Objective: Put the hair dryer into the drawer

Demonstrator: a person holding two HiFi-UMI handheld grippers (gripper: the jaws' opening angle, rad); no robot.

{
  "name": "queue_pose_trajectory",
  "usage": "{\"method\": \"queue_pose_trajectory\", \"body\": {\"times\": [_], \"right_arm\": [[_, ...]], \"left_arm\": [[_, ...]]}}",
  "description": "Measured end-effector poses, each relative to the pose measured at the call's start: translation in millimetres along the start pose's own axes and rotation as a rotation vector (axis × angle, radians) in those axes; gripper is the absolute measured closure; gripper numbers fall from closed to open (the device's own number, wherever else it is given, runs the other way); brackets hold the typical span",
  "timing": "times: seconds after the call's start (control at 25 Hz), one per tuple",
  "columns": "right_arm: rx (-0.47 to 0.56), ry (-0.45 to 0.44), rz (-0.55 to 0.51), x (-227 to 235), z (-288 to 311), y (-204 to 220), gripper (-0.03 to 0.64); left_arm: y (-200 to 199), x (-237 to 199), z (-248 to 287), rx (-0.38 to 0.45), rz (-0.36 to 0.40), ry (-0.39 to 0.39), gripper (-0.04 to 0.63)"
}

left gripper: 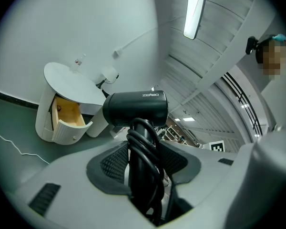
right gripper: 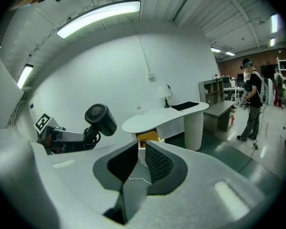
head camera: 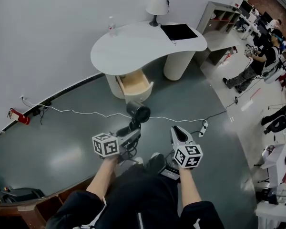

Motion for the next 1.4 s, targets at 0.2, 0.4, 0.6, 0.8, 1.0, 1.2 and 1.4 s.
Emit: {"method": "queue_pose_trajectory", "body": {"times": [0.2,0.4,0.6,0.8,1.0,1.2,1.4], "right_arm": [[-0.017,-0.001,0.006,1.0,9.2,2.6,0.581],[-0.019,-0.011,0.010,5.1,21.9,-3.2,0.581],[-0.025,-0.021,0.016,21.1,41.3,-11.0,0.581],[-0.036,-0.031,0.024,40.8,67.5,-22.2,0.581],[-0.048,-0.060,0.024,64.2,99.8,-42.7,0.581],[-0.066,-0.102,0.017,92.3,135.6,-70.8,0.581],[-0.080,-0.156,-0.005,119.4,174.5,-100.9,0.581]], "left_arm": [[-2.9,-7.9,3.9,-0.007,-0.012,-0.002,0.393],[-10.5,-16.2,10.5,-0.006,-0.018,-0.012,0.392],[-21.6,-27.4,28.3,-0.009,-0.023,-0.026,0.392],[-36.5,-42.2,49.6,-0.017,-0.030,-0.040,0.392],[-56.3,-55.5,78.7,-0.024,-0.035,-0.059,0.393],[-80.4,-65.8,112.3,-0.022,-0.048,-0.084,0.393],[-107.3,-77.4,145.2,-0.002,-0.057,-0.110,0.392]]}}
Point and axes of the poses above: the fingertips, and each gripper's own axes: z forward along the fingers, x to its right, y out of its underside, the point moved 2 cm from there along -z, backward along the fingers, and after that the axes turned 1 degree about -z, right-handed, at the moved point
